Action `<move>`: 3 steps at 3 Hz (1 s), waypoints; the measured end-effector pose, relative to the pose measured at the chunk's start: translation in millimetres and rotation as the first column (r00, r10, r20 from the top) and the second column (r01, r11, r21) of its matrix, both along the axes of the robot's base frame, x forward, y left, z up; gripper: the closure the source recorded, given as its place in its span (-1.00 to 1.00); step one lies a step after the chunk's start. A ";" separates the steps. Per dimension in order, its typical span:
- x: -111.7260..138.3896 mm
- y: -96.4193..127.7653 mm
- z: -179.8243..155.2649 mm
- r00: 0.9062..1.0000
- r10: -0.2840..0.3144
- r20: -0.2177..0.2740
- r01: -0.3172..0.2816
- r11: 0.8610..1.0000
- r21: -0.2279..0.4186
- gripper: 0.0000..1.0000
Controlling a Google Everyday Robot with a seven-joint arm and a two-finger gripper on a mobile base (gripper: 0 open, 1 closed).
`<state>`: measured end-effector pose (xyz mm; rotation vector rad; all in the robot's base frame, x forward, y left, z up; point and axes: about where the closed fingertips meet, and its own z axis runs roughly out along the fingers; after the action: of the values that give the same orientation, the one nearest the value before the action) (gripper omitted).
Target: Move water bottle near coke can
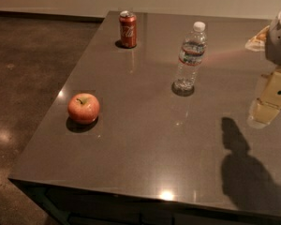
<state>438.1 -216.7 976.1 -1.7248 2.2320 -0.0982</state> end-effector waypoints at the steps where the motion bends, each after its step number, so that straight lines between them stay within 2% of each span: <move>1: 0.0 0.0 0.0 1.000 0.000 0.000 0.000 1.000 0.000 -1.00; 2: 18.0 3.8 -1.2 0.999 -0.044 0.025 0.043 0.999 0.027 -1.00; 3: 55.5 4.0 -4.9 0.988 -0.139 0.066 0.134 0.988 0.079 -1.00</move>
Offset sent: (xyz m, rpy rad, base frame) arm 0.0506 0.0086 -0.0084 0.0754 -0.0524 -0.1221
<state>493.6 -212.6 971.2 -1.5060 2.2704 -0.1050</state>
